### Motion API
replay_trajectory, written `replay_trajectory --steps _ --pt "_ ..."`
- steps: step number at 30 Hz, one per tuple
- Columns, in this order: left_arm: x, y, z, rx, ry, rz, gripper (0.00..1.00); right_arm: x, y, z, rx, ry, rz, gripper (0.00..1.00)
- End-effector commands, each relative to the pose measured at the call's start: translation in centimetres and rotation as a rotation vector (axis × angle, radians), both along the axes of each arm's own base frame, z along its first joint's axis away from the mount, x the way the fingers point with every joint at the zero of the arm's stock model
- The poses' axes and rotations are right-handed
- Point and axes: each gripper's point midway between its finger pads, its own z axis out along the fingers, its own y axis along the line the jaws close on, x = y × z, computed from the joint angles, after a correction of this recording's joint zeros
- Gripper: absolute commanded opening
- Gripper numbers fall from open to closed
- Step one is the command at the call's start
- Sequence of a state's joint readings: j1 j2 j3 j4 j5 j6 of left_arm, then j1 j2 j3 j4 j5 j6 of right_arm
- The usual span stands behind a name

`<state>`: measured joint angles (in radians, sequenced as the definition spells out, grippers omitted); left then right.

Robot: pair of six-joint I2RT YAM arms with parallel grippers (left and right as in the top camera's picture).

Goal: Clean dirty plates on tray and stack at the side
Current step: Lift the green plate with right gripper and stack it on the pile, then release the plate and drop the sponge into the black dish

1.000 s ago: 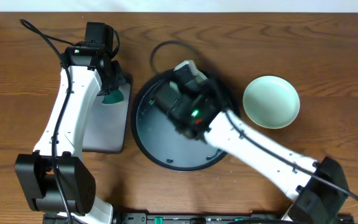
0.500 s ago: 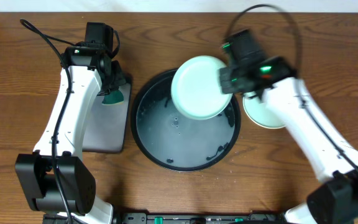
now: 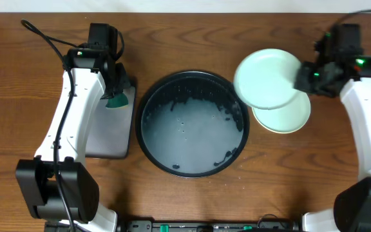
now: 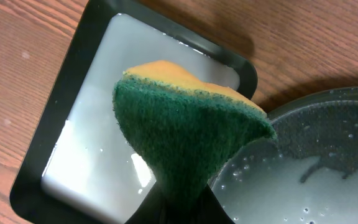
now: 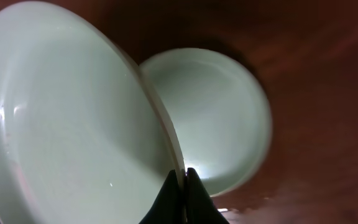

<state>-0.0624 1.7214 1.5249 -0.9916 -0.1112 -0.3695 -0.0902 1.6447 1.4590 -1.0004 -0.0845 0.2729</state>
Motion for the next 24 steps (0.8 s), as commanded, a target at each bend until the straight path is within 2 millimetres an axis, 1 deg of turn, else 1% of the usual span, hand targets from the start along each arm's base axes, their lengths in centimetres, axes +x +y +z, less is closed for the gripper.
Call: replay_trajectory --steps 1,3,6,9,12,13,16,17,21,24 --pt "0.3 0.2 0.9 0.005 -0.025 0.013 0.08 -1.3 -2.7 -2.2 -0.034 0.043 -0.061 0.01" --pt "0.3 0.2 0.9 0.005 -0.025 0.013 0.08 -1.9 -4.4 -3.9 -0.055 0.056 -0.104 0.01" --pt "0.3 0.2 0.9 0.005 -0.025 0.013 0.08 -2.3 -5.8 -6.3 -0.058 0.050 -0.144 0.01" --pt "0.2 0.2 0.9 0.005 -0.020 0.012 0.07 -2.8 -6.7 -8.2 -0.058 0.044 -0.171 0.01" --pt "-0.1 0.2 0.7 0.007 -0.007 0.008 0.08 -2.9 -6.8 -9.2 -0.059 0.034 -0.176 0.01" --pt "-0.3 0.2 0.7 0.008 0.001 0.008 0.08 -2.9 -6.7 -9.4 -0.056 0.030 -0.173 0.06" --pt "-0.8 0.3 0.2 0.018 0.030 -0.019 0.08 -2.9 -6.5 -9.7 -0.047 0.026 -0.158 0.29" --pt "-1.1 0.4 0.0 0.023 0.043 -0.030 0.08 -2.9 -6.4 -9.7 -0.044 0.027 -0.148 0.34" --pt "-2.3 1.4 -1.3 0.032 0.098 -0.039 0.07 -2.6 -4.7 -9.6 0.017 0.010 -0.053 0.50" --pt "-3.2 2.4 -2.4 0.037 0.140 -0.038 0.07 -2.6 -3.3 -9.2 0.058 0.016 -0.005 0.58"
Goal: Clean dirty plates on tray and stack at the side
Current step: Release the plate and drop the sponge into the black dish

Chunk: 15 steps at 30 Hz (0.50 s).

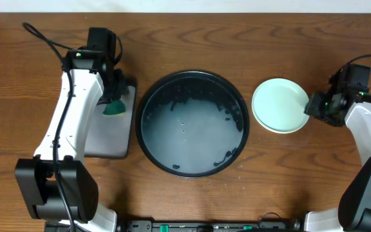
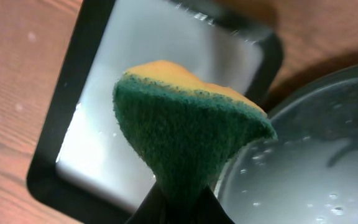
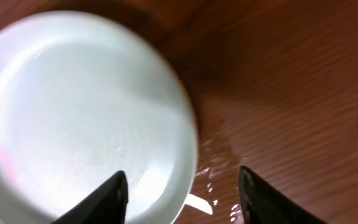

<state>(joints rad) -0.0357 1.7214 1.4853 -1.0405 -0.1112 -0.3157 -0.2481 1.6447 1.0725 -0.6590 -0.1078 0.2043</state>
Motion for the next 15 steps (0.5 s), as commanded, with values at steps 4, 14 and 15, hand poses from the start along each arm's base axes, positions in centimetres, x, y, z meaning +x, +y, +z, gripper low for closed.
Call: replay_trajectory --steps 4,14,15 --pt "-1.5 2.5 -2.9 0.025 0.071 -0.042 0.08 0.5 3.1 1.9 0.055 -0.013 0.134 0.64" --pt "-1.6 3.1 -7.2 0.036 0.049 -0.069 0.47 1.7 4.6 6.9 -0.021 -0.020 0.192 0.99" --pt "-1.6 3.1 -7.3 0.036 0.049 -0.065 0.52 1.8 4.6 7.6 -0.033 -0.028 0.194 0.99"
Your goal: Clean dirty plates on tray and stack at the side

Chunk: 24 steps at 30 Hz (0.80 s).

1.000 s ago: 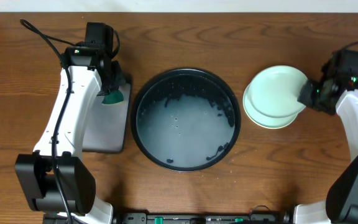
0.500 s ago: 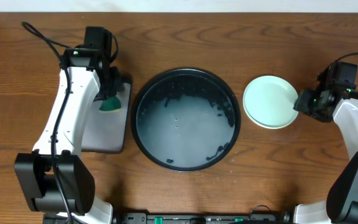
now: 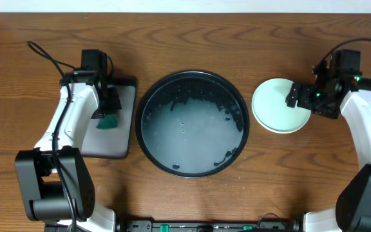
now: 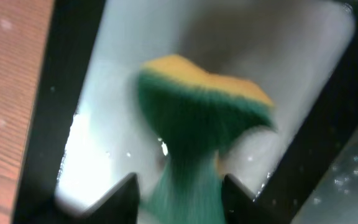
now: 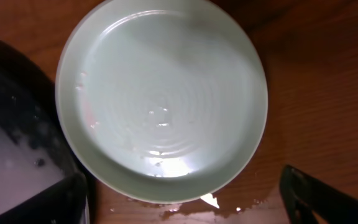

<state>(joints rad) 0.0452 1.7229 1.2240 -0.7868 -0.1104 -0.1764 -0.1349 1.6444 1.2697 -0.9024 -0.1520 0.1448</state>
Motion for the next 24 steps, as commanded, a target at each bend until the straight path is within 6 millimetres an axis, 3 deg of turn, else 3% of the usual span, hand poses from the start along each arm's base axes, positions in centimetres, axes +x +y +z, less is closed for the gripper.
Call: replay_trajectory --steps 1,6,9,12,13,15,19,24 --pt "-0.4 0.2 -0.6 0.006 0.014 0.001 0.54 1.2 0.0 3.9 -0.060 -0.081 0.015 0.99" --pt "0.5 0.3 0.8 0.005 -0.021 0.014 0.62 1.6 0.7 8.3 -0.068 -0.177 0.031 0.99" --pt "1.0 0.3 4.2 0.001 -0.069 0.035 0.62 1.3 1.1 11.1 -0.075 -0.252 0.040 0.99" --pt "1.2 0.2 9.1 -0.009 -0.183 0.073 0.62 0.3 1.2 14.5 -0.085 -0.352 0.038 0.99" --pt "1.1 0.3 10.1 -0.008 -0.213 0.073 0.72 -0.1 1.3 15.5 -0.087 -0.382 0.037 0.99" --pt "0.8 0.2 11.8 -0.007 -0.265 0.073 0.76 -1.0 1.3 17.4 -0.093 -0.437 0.036 0.99" --pt "0.2 0.2 14.0 -0.007 -0.329 0.072 0.77 -3.2 1.5 21.0 -0.103 -0.548 0.033 0.99" --pt "0.1 0.2 14.4 -0.006 -0.342 0.072 0.77 -5.8 2.4 24.2 -0.078 -0.656 0.054 0.99"
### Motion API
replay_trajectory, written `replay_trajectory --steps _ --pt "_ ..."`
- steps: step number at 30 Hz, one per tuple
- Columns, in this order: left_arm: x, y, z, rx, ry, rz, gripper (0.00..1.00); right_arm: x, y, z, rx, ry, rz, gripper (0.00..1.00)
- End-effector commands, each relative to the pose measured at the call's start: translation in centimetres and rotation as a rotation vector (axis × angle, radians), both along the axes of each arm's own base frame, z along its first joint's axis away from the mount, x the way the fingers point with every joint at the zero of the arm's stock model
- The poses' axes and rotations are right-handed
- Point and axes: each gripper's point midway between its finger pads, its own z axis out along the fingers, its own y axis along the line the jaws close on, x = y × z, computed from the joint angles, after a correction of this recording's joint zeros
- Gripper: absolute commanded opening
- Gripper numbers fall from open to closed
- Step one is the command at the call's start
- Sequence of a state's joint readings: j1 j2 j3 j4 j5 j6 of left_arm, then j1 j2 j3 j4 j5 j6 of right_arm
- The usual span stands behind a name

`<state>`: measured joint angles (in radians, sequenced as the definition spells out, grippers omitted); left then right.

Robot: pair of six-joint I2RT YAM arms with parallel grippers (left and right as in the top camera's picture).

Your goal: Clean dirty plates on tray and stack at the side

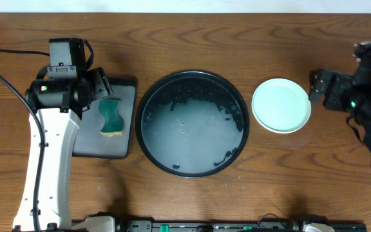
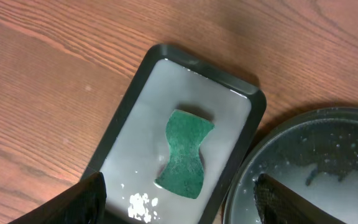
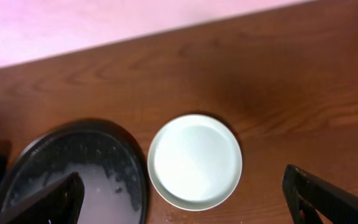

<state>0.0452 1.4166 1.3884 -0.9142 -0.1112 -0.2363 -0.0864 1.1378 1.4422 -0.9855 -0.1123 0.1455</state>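
Two pale green plates (image 1: 281,106) sit stacked on the table to the right of the round black tray (image 1: 148,96); in the right wrist view the stack (image 3: 195,161) lies far below. The tray holds only soapy water. A green sponge (image 1: 111,116) lies flat in the rectangular black tray (image 1: 85,140), also seen as the sponge (image 2: 187,153) in the left wrist view. My left gripper (image 1: 98,89) (image 2: 179,198) hangs open high above it, holding nothing. My right gripper (image 1: 327,91) (image 3: 182,194) is open, raised up and to the right of the plates.
The rectangular tray (image 2: 120,115) holds a film of water and a patch of foam. The round tray's wall (image 2: 328,124) stands right beside it and close to the plates (image 3: 104,140). A few drops wet the wood near the plates. A pink wall lies beyond the table's far edge.
My left gripper, then low over the rectangular tray around the sponge, is now raised high, and the sponge lies flat in the tray. My right gripper has risen and moved right of the plates.
At first my left gripper held the sponge above the rectangular tray and my right held a plate tilted over the other plate. Then the plate lay on the stack and my right gripper was open. After that the sponge was in its tray; now both arms are raised.
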Motion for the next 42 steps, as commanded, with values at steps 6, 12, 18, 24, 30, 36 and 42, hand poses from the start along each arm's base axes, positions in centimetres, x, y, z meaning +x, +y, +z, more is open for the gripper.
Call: replay_trajectory --steps 6,12,18,24,30,36,42 --pt "0.1 0.2 -0.4 -0.005 0.014 0.016 0.77 -3.6 3.3 4.6 0.076 -0.153 0.145 0.99" --pt "0.1 0.2 -0.4 -0.005 0.014 0.016 0.78 -4.2 3.4 5.2 0.073 -0.177 0.146 0.99" --pt "0.1 0.2 -0.4 -0.005 0.014 0.016 0.78 -5.3 3.9 3.5 0.102 -0.091 0.163 0.99" --pt "0.1 0.2 -0.4 -0.005 0.014 0.016 0.78 -7.9 3.0 0.2 0.067 0.025 0.116 0.99" --pt "0.1 0.2 -0.4 -0.005 0.014 0.016 0.78 -8.5 1.1 -1.5 -0.029 -0.110 0.035 0.99" --pt "0.1 0.2 -0.4 -0.005 0.014 0.016 0.78 -7.9 1.0 -4.3 -0.077 -0.301 0.048 0.99" --pt "0.1 0.2 -0.4 -0.005 0.014 0.016 0.78 -7.0 1.3 -7.3 -0.085 -0.473 0.063 0.99"
